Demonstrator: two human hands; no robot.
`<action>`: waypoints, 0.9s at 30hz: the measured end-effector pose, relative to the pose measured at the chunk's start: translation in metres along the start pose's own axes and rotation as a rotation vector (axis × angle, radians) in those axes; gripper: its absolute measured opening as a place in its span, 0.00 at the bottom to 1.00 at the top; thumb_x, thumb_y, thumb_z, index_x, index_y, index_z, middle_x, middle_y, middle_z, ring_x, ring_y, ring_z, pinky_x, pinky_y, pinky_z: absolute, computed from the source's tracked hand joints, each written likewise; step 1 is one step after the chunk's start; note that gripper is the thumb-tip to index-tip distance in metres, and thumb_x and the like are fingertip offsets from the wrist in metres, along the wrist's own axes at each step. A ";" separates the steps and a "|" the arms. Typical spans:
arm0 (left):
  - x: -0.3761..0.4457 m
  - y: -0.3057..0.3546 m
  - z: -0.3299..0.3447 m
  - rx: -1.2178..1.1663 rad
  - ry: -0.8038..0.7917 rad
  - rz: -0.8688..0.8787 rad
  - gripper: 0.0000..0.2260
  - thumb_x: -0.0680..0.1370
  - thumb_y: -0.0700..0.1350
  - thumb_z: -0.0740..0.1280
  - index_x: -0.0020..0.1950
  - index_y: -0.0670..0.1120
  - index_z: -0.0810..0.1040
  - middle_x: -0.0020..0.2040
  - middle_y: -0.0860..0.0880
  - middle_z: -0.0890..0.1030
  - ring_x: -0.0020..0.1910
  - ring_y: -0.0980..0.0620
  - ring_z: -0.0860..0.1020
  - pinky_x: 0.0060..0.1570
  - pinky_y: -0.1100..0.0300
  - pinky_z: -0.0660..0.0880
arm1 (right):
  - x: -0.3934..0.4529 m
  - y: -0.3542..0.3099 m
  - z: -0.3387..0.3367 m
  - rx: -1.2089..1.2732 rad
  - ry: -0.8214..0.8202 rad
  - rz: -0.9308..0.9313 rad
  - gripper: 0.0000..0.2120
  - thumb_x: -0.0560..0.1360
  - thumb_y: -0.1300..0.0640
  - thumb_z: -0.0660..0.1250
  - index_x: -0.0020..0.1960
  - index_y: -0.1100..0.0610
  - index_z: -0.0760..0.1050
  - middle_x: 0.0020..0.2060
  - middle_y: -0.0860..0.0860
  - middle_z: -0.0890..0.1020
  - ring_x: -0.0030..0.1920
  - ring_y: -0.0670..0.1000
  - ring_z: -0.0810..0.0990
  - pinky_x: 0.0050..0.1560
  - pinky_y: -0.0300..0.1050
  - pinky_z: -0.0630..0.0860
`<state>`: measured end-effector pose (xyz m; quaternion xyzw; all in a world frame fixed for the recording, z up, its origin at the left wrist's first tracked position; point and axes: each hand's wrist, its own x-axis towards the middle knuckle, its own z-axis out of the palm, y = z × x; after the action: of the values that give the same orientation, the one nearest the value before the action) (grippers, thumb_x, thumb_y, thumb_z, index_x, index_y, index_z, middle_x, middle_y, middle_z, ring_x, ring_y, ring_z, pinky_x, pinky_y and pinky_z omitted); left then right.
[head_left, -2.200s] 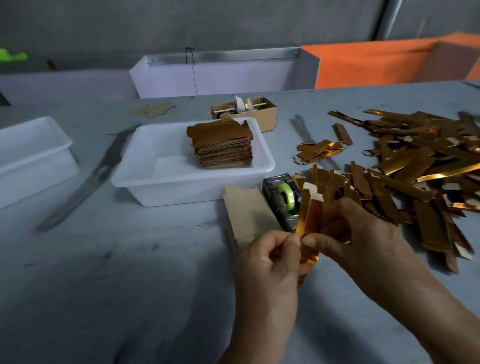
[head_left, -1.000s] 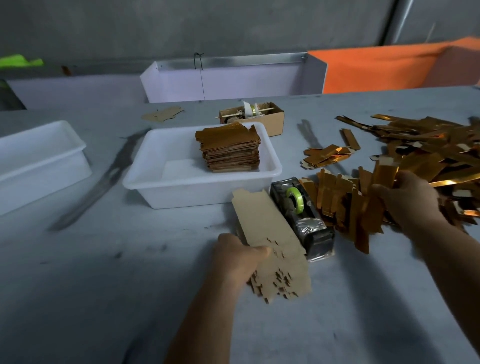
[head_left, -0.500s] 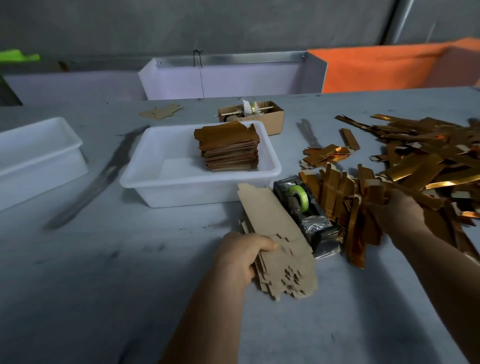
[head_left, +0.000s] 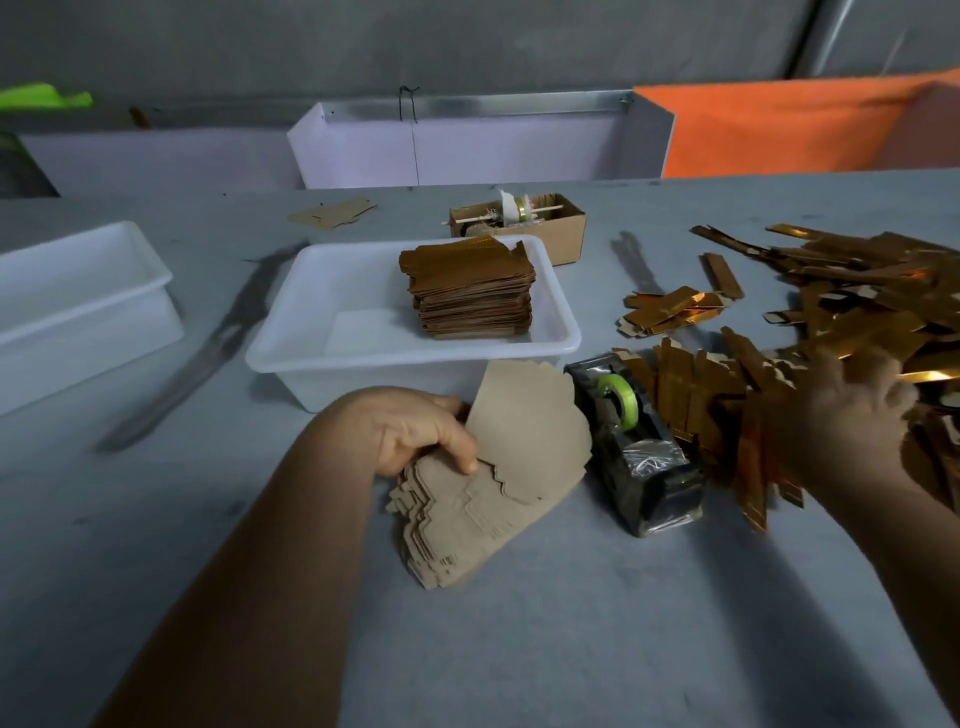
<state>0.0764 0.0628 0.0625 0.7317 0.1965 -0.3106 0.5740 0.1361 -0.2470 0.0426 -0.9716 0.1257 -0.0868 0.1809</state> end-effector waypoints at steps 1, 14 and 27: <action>0.003 0.002 -0.001 0.010 -0.017 -0.006 0.18 0.72 0.24 0.63 0.55 0.43 0.78 0.54 0.39 0.82 0.53 0.40 0.80 0.54 0.46 0.76 | -0.009 -0.009 -0.006 0.034 0.047 -0.133 0.31 0.74 0.48 0.66 0.72 0.53 0.59 0.73 0.57 0.52 0.72 0.65 0.51 0.67 0.64 0.59; -0.005 -0.014 0.014 0.389 0.257 0.170 0.21 0.72 0.37 0.68 0.64 0.49 0.75 0.59 0.46 0.81 0.56 0.46 0.78 0.62 0.46 0.73 | -0.039 -0.137 0.012 -0.239 -0.494 -1.157 0.37 0.67 0.39 0.71 0.72 0.45 0.62 0.74 0.47 0.49 0.72 0.50 0.42 0.73 0.54 0.46; -0.001 -0.088 0.082 0.956 0.903 0.296 0.46 0.70 0.66 0.65 0.77 0.51 0.42 0.72 0.51 0.54 0.68 0.48 0.60 0.65 0.57 0.61 | -0.033 -0.141 0.034 -0.320 -0.636 -1.155 0.45 0.67 0.31 0.65 0.76 0.46 0.50 0.70 0.50 0.67 0.62 0.53 0.66 0.62 0.52 0.69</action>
<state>0.0002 0.0077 -0.0119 0.9826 0.1559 0.0549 0.0852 0.1417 -0.0990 0.0597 -0.8759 -0.4615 0.1402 -0.0123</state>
